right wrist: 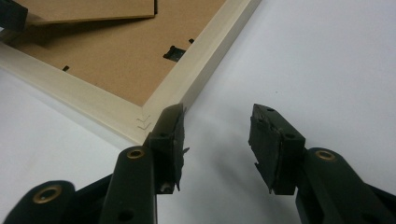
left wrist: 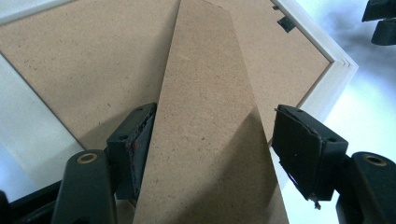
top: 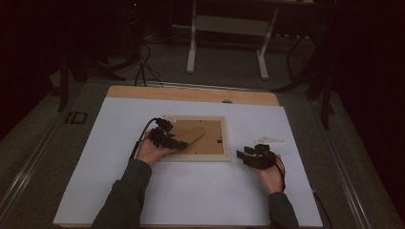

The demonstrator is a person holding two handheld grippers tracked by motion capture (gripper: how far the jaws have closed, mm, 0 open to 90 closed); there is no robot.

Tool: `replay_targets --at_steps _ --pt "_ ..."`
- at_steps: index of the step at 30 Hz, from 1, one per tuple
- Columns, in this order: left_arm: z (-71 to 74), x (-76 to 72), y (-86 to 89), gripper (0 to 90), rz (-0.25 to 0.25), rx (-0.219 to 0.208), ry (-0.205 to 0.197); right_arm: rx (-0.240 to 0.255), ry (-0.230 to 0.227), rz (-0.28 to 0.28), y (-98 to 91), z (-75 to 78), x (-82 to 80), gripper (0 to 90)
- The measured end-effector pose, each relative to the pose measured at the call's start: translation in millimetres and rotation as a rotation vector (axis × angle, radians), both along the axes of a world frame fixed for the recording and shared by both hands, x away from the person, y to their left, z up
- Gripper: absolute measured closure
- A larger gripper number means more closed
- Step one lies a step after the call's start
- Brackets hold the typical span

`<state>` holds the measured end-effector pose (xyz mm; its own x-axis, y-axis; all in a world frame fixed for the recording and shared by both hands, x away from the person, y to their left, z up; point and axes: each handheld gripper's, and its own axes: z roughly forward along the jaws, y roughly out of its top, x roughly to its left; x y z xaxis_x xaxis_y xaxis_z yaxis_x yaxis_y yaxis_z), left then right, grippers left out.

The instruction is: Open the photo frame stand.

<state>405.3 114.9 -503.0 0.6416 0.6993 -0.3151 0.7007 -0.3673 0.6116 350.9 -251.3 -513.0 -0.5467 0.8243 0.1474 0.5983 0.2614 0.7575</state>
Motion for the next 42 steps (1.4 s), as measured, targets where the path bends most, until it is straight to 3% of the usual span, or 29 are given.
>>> replay_targets --at_steps 13,22,42 --pt "-0.4 0.3 -2.2 37.6 -0.003 0.038 -0.006 0.000 0.001 0.001 0.2 -0.2 0.0 54.4" --pt "4.2 -2.5 -5.3 38.1 -0.022 0.076 -0.055 0.003 -0.001 0.000 -0.3 -0.5 0.0 54.3" --pt "8.6 -9.2 -10.5 38.2 -0.041 0.118 -0.142 -0.001 0.001 -0.002 1.4 -0.6 -0.9 54.2"
